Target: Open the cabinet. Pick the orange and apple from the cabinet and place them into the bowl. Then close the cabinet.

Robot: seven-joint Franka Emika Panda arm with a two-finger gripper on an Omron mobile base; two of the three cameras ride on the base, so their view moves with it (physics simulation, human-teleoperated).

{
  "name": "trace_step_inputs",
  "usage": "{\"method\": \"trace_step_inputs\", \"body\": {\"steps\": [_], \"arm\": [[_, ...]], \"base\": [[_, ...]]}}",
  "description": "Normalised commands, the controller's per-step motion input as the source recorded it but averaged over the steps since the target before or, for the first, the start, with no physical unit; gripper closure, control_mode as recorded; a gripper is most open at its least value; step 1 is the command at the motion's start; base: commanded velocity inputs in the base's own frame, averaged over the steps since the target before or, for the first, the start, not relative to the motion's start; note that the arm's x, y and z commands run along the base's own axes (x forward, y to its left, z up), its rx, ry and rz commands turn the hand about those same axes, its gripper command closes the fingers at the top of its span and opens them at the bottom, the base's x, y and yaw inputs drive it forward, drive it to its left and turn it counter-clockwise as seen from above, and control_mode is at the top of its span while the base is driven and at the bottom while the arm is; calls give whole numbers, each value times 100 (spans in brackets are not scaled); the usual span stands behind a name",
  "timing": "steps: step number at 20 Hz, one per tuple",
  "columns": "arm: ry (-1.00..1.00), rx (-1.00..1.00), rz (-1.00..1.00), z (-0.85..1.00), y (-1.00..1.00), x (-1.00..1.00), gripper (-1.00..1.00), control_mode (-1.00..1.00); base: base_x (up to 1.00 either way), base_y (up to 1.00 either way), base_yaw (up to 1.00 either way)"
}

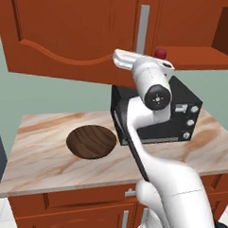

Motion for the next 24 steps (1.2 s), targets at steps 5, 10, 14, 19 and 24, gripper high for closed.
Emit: {"method": "trace_step_inputs", "body": {"steps": [5, 10, 14, 19, 24], "arm": [[0, 0, -10, 0, 58, -100, 100, -100], [0, -1, -12, 0, 84, -89, 100, -100], [2, -3, -14, 0, 98, -70, 100, -100], [8, -5, -15, -1, 96, -41, 100, -100], [5, -5, -2, -2, 27, 1, -100, -100]], "base": [[0, 0, 0], [0, 0, 0], [0, 0, 0], [0, 0, 0], [0, 0, 0]]}}
